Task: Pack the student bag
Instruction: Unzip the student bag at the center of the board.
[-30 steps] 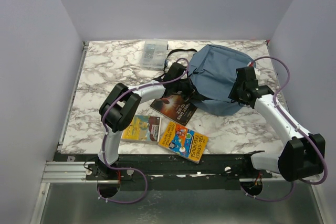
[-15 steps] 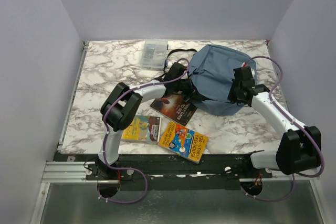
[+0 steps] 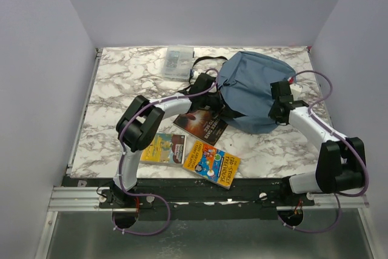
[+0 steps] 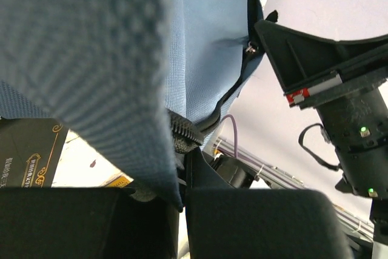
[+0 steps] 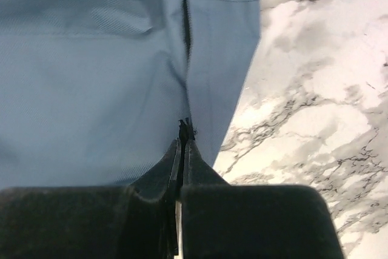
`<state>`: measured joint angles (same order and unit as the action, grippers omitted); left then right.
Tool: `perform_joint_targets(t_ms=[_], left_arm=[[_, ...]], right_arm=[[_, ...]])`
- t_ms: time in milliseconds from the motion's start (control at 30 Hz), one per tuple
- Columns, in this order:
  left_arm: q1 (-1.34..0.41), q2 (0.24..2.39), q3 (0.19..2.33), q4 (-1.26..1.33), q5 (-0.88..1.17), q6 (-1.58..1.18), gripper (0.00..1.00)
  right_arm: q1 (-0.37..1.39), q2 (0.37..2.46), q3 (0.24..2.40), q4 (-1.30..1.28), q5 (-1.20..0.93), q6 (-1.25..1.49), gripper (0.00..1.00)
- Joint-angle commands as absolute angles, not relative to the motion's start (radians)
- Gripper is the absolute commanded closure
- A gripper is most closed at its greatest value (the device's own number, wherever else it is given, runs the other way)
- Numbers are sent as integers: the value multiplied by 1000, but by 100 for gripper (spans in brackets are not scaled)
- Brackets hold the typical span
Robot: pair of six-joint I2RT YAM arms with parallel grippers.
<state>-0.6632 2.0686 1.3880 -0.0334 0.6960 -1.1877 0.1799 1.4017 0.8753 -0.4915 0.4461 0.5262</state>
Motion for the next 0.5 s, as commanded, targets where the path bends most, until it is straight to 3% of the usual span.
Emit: perform_joint_targets(t_ms=[0,267,400,467], left_arm=[[-642,2036,1355,-109,738,-1121,100],[-642,2016,1354,-153,726,-1063,100],[-649,2048,1404,-150,797,-1047,100],[-652,2060,1418,-128,829,-1054,100]], right_arm=[[46,1391,815,-431,645,586,100],[-55,1422,847,-379,740,627,100],[-54,1391,878,-369,589,530,99],[-53,1353,911,-428,518,503,74]])
